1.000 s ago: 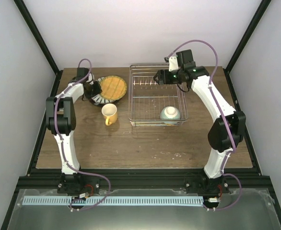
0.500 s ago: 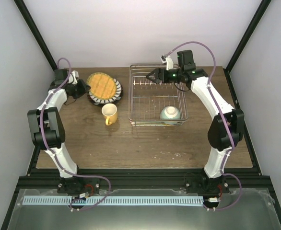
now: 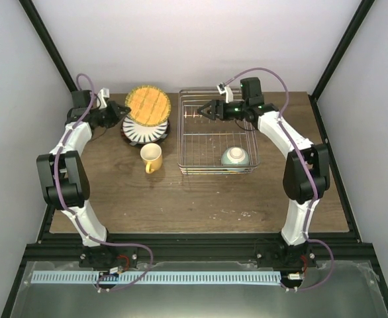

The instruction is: Load the mixed dishes into the dish rack

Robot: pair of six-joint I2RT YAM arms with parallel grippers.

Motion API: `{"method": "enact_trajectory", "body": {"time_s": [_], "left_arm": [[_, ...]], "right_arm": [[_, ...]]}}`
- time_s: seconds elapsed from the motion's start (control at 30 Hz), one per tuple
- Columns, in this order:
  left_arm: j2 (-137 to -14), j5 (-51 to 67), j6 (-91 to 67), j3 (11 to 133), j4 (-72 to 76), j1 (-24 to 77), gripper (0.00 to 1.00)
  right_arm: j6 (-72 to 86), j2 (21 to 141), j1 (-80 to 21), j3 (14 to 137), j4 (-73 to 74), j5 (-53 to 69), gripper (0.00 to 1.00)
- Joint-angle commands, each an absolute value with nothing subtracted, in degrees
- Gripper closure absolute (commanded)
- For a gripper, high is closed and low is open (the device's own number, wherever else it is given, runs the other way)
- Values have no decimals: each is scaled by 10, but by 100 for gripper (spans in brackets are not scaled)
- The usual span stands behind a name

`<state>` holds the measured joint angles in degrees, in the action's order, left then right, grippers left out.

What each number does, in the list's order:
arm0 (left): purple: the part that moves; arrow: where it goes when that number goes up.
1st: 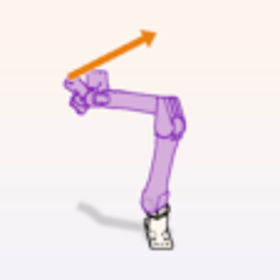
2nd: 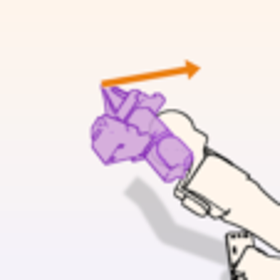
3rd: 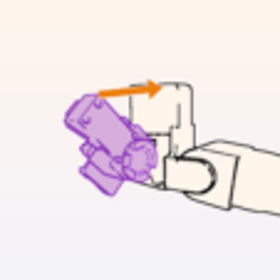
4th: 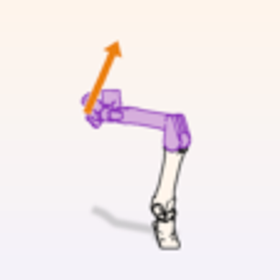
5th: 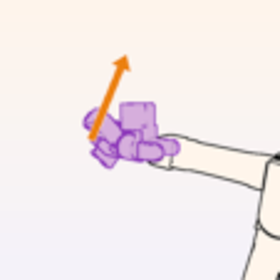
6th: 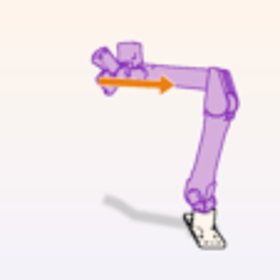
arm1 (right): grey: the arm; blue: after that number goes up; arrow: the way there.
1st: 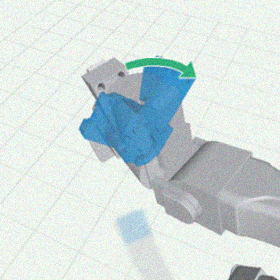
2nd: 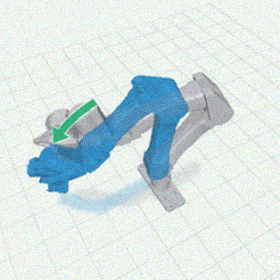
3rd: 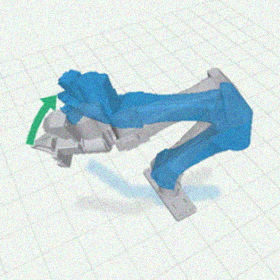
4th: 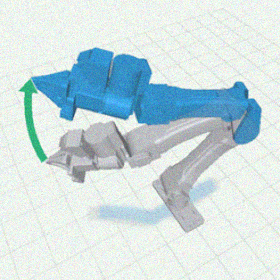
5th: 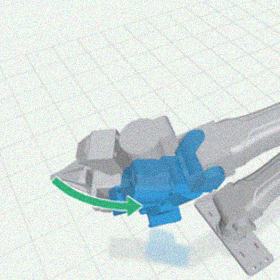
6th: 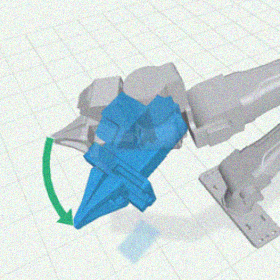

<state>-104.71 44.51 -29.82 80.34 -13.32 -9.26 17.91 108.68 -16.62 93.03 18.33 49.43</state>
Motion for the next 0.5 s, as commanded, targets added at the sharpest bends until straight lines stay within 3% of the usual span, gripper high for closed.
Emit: {"method": "enact_trajectory", "body": {"time_s": [0.0,0.17,0.47], "left_arm": [[-1013,506,-308,833,-104,-68,100],[-1002,493,-292,829,-125,-26,100],[-994,488,-307,807,-111,25,100]], "right_arm": [[201,1119,-173,950,114,512,19],[189,1173,-193,1020,140,525,19],[225,1199,-201,1021,90,541,19]]}}
